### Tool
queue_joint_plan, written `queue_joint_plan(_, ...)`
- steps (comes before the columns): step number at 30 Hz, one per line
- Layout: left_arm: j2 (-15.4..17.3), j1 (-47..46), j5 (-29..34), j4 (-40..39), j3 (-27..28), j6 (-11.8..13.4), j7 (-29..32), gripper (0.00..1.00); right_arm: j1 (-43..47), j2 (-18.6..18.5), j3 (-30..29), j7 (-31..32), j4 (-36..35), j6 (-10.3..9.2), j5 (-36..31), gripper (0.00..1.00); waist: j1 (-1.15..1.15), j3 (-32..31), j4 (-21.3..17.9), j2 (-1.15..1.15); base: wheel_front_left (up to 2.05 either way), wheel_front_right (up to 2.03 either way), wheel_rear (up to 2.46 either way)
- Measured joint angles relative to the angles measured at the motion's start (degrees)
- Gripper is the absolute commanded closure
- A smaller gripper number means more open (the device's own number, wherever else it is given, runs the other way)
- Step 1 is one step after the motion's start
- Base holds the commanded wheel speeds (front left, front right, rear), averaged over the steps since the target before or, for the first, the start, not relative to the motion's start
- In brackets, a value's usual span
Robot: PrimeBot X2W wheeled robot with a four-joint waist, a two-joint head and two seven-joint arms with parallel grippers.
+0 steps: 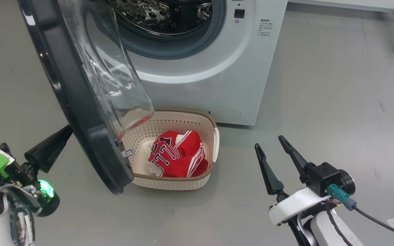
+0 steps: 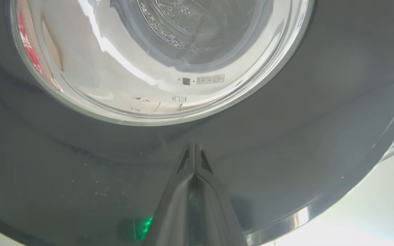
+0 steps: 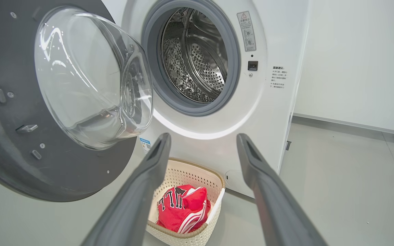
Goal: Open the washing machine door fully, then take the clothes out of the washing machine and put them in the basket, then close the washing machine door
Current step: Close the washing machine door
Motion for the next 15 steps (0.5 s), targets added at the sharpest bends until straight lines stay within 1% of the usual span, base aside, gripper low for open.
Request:
queue_joint_plan(3, -0.1, 0.4, 2.5, -1.5, 0.5, -1.6, -3.6, 1.0, 0.5, 0.0, -0.3, 0.0, 0.0, -0.4, 0.0, 0.0, 0.0, -0.3, 0.4, 0.0, 0.0, 0.0, 0.0)
queue_joint_plan(7, 0.2, 2.6, 10.0, -4.1, 0.0, -5.0, -7.8, 1.0, 1.1, 0.0, -0.3, 0.0, 0.1, -0.4, 0.8, 0.0, 0.0, -0.8, 1.1, 0.0, 0.0, 0.0, 0.0)
queue_joint_plan(9, 1.3, 4.4, 14.4, -5.4, -1.3, -7.2, -9.7, 1.0, 1.2, 0.0, -0.3, 0.0, 0.1, -0.4, 0.9, 0.0, 0.0, -1.1, 1.5, 0.0, 0.0, 0.0, 0.0)
queue_joint_plan(11, 3.2, 6.2, 18.5, -6.4, -2.2, -9.1, -11.6, 1.0, 1.2, 0.0, -0.3, 0.0, 0.1, -0.4, 0.9, 0.0, 0.0, -1.4, 1.9, 0.0, 0.0, 0.0, 0.0)
queue_joint_plan(13, 4.3, 7.6, 21.4, -7.5, -2.5, -10.3, -13.5, 1.0, 1.3, 0.0, -0.2, 0.0, 0.1, -0.38, 1.0, 0.0, 0.0, -1.6, 2.3, 0.0, 0.0, 0.0, 0.0)
queue_joint_plan(15, 5.1, 8.8, 24.1, -8.4, -3.1, -11.1, -15.2, 1.0, 1.5, 0.0, -0.1, 0.0, 0.1, -0.38, 1.0, 0.0, 0.0, -1.9, 2.7, 0.0, 0.0, 0.0, 0.0)
